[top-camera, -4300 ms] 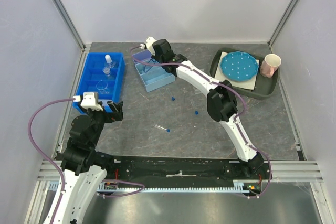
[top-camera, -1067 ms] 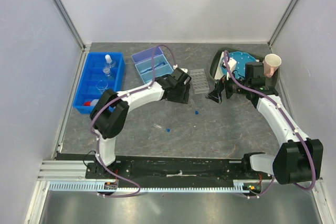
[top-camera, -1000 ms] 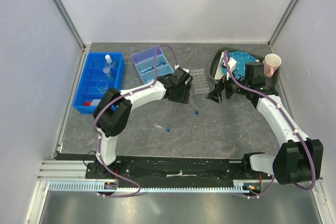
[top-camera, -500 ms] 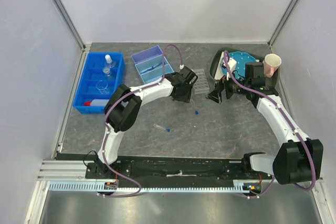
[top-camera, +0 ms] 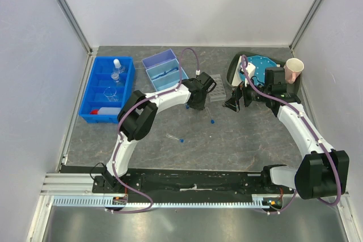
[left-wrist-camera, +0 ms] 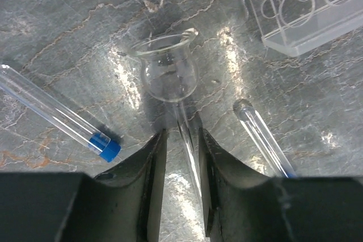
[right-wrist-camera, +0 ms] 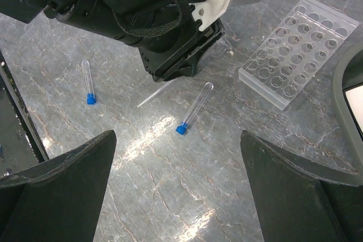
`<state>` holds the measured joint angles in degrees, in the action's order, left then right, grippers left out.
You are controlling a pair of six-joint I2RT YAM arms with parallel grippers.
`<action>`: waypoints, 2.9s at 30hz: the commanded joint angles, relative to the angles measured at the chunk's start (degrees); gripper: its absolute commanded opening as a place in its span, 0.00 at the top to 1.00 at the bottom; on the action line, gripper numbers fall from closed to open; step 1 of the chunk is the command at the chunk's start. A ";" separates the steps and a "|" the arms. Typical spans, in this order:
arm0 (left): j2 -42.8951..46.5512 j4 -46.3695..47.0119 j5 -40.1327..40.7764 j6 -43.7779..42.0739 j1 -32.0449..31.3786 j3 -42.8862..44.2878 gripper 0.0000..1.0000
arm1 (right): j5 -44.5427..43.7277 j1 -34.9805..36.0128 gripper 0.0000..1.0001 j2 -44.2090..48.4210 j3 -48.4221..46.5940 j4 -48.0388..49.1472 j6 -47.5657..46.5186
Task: Organize the chemistry lab equipment
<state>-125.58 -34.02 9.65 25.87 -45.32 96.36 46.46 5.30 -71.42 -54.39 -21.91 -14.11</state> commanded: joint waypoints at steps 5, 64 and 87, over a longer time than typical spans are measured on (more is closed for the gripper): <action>-1.78 -0.34 1.34 -0.47 -1.00 2.61 0.72 | 0.13 -0.03 0.02 -0.13 -0.81 0.38 -1.45; 9.39 -8.52 -2.44 -50.12 18.16 9.90 0.92 | -0.67 -1.35 0.02 -0.04 -0.63 0.20 -2.33; 1.39 -9.57 -6.05 -51.62 18.16 13.68 0.81 | -0.67 -1.96 0.02 -0.56 -0.63 0.11 -2.41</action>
<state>-123.28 -43.57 4.43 -23.90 -27.07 107.13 44.95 3.51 -71.75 -54.39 -21.96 -15.81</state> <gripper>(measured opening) 0.173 0.982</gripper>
